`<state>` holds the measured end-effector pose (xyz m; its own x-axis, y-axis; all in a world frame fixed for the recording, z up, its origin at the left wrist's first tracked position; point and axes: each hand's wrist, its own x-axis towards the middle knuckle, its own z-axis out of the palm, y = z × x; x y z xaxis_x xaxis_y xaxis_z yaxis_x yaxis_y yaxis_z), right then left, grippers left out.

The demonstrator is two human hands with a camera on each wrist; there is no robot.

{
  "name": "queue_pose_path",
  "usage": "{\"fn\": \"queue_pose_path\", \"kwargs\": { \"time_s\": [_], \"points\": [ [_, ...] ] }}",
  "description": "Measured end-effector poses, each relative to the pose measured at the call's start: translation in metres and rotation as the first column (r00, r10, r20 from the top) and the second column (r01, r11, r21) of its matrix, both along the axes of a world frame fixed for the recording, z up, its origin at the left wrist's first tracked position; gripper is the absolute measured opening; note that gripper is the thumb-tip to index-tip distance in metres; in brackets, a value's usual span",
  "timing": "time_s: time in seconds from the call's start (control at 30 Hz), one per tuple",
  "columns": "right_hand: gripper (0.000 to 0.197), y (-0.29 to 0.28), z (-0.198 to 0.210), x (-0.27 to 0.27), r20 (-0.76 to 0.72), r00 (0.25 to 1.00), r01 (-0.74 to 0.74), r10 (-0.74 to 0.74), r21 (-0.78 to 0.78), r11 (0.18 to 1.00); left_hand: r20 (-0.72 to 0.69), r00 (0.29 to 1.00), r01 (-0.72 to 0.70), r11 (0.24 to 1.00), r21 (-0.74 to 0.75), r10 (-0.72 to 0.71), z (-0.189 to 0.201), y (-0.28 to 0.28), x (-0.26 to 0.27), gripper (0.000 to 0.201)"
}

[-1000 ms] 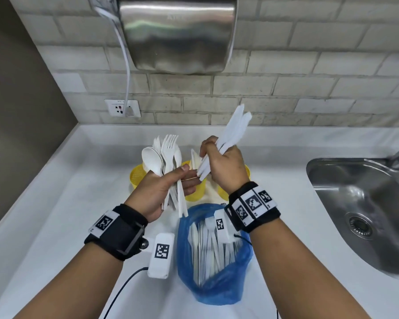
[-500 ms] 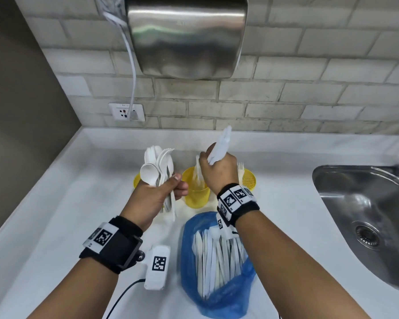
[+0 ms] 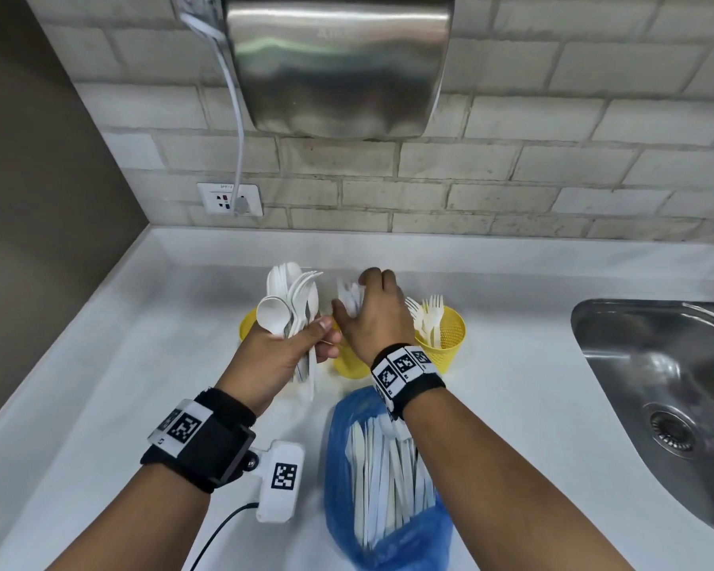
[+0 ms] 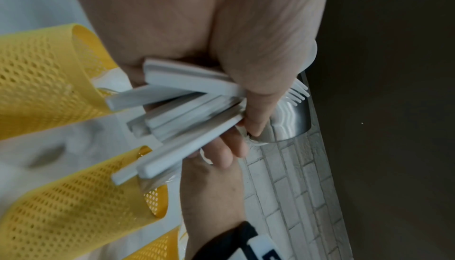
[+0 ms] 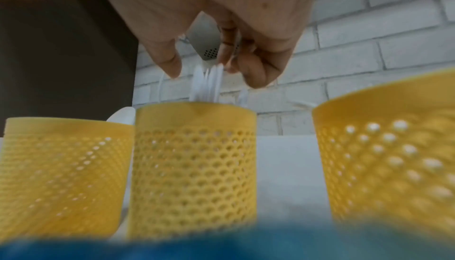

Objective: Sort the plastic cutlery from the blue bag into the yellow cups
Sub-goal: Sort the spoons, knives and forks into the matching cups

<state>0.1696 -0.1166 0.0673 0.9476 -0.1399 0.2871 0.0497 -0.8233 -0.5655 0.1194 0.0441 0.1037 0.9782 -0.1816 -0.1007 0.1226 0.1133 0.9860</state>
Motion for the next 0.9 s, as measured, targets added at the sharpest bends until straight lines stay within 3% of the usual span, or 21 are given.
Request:
{"fn": "queue_pose_path", "kwargs": {
  "time_s": [0.17,0.27,0.4,0.53,0.9],
  "points": [
    [0.036,-0.001,0.008,-0.009,0.201,0.979,-0.012,0.032,-0.100,0.995,0.012,1.000,0.020,0.999,-0.026,-0.020,0.001,0.000,0.004,0.011],
    [0.032,-0.005,0.003,-0.021,0.035,0.993,-0.109,0.115,-0.150,0.983,-0.006,1.000,0.018,0.997,-0.072,-0.018,0.002,0.002,0.004,0.016],
    [0.027,-0.010,-0.010,-0.034,-0.173,0.971,-0.219,0.165,-0.362,0.906,-0.011,0.998,0.052,0.992,-0.115,-0.054,0.002,0.003,0.005,0.019],
    [0.013,-0.015,-0.020,-0.045,-0.108,0.971,-0.236,0.211,-0.341,0.910,-0.041,0.994,0.088,0.974,-0.206,-0.099,0.002,0.003,0.003,0.026],
    [0.021,-0.002,-0.025,-0.037,-0.067,0.991,-0.132,0.115,-0.349,0.928,-0.026,0.996,0.083,0.976,-0.200,-0.090,0.010,0.002,-0.009,0.023]
  ]
}}
